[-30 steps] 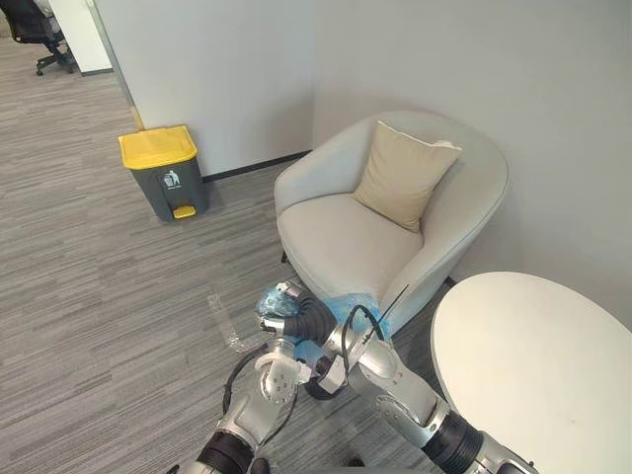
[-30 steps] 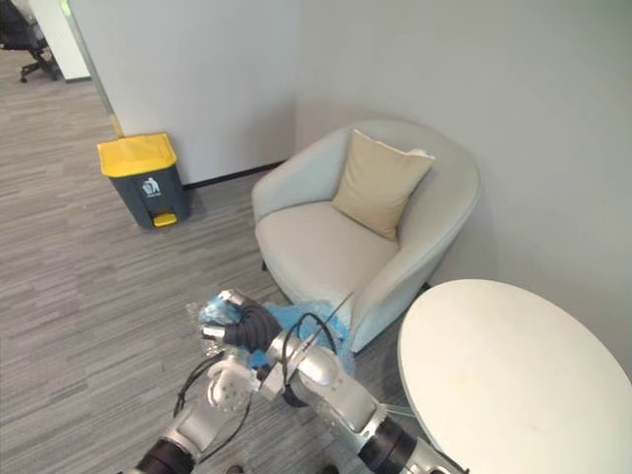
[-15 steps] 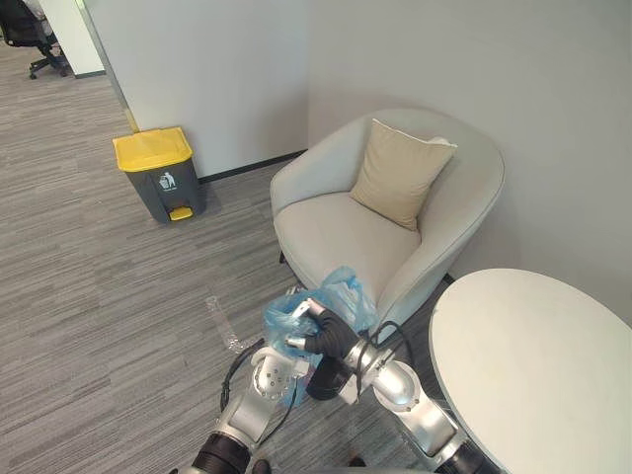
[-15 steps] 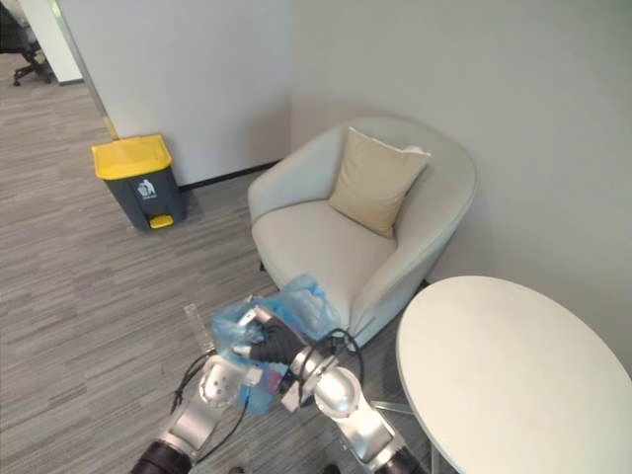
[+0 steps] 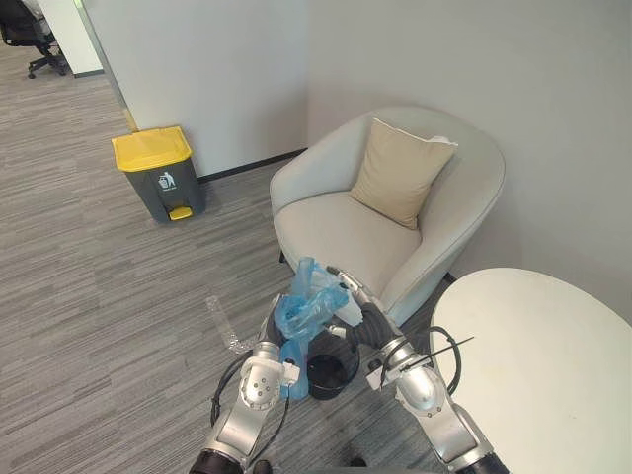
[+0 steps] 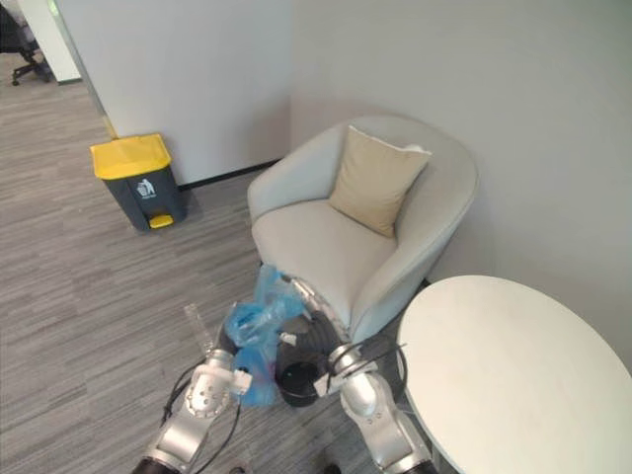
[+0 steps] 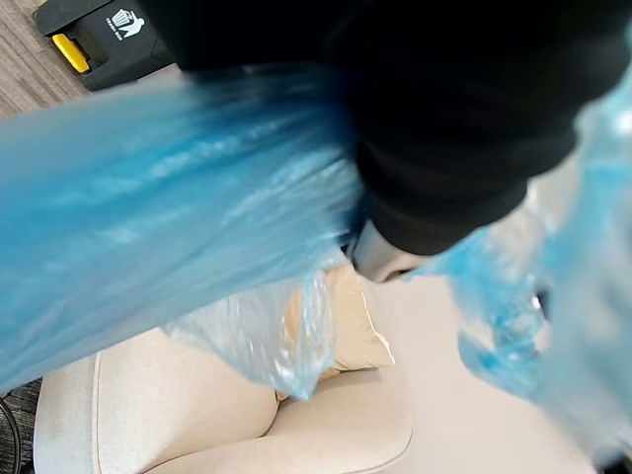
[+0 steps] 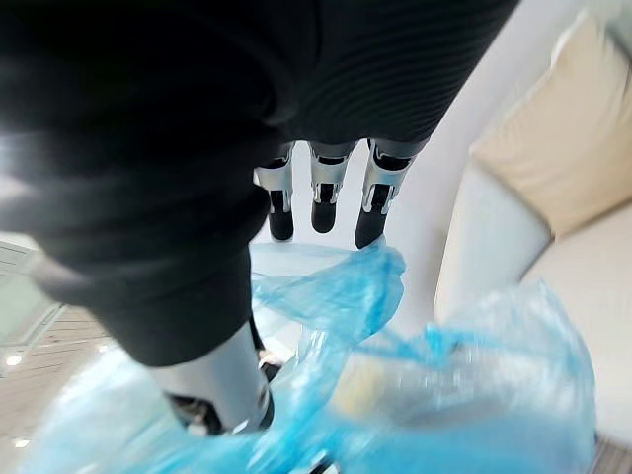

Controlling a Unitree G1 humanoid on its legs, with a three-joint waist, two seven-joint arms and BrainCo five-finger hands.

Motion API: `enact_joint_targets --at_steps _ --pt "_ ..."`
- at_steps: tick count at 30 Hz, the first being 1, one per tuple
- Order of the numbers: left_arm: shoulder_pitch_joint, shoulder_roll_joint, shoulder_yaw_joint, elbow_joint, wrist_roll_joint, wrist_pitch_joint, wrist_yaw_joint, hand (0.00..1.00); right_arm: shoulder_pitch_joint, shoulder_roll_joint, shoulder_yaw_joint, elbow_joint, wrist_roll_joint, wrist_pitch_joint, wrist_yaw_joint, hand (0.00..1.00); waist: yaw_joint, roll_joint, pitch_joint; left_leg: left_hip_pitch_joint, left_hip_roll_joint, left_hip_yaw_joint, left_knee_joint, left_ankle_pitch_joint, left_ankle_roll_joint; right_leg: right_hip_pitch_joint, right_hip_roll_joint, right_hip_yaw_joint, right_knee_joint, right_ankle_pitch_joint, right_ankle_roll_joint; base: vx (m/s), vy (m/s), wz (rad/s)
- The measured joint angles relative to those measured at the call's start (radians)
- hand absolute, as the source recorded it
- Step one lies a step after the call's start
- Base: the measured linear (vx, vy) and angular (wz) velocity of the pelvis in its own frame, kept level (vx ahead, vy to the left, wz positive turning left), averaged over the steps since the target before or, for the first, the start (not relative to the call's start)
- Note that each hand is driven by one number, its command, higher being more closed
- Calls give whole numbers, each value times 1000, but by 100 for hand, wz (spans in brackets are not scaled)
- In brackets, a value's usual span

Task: Gather rubbish on tea table into small bin, then transfer packed bag to large trash can.

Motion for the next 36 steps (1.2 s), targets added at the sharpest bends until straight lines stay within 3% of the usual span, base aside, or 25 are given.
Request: enact_joint_targets --at_steps 7,10,17,24,29,36 --pt "51 -9 18 -2 -16 -2 -7 100 43 18 -93 0 -14 -8 -48 0 0 0 0 1 -13 -3 1 -3 5 3 -14 -2 1 2 -3 20 9 1" --pt "77 -12 38 17 -34 -2 -8 100 77 40 -138 14 34 -10 -47 0 0 0 0 1 -14 -5 1 -4 7 4 -15 -2 0 2 -3 0 0 0" --pt "107 -15 146 212 -99 -4 -28 100 110 94 -292 318 281 -15 4 0 -1 2 1 1 -16 -14 1 -4 7 6 -17 -9 2 -1 1 -9 0 2" --pt "118 -17 280 436 -221 -1 -51 100 117 107 -400 695 493 27 47 0 -1 9 5 5 -20 -24 0 -5 6 10 -21 -21 3 -11 1 -11 2 4" --pt "126 -19 327 557 -308 2 -68 100 114 112 -425 841 524 45 48 0 0 17 10 21 -21 -23 0 -10 8 20 -23 -21 17 -21 2 0 0 0" --pt "145 -21 333 656 -328 3 -70 100 111 114 -438 955 555 65 43 0 1 17 12 34 -23 -8 0 -15 10 20 -25 -7 28 -27 4 -1 4 -5"
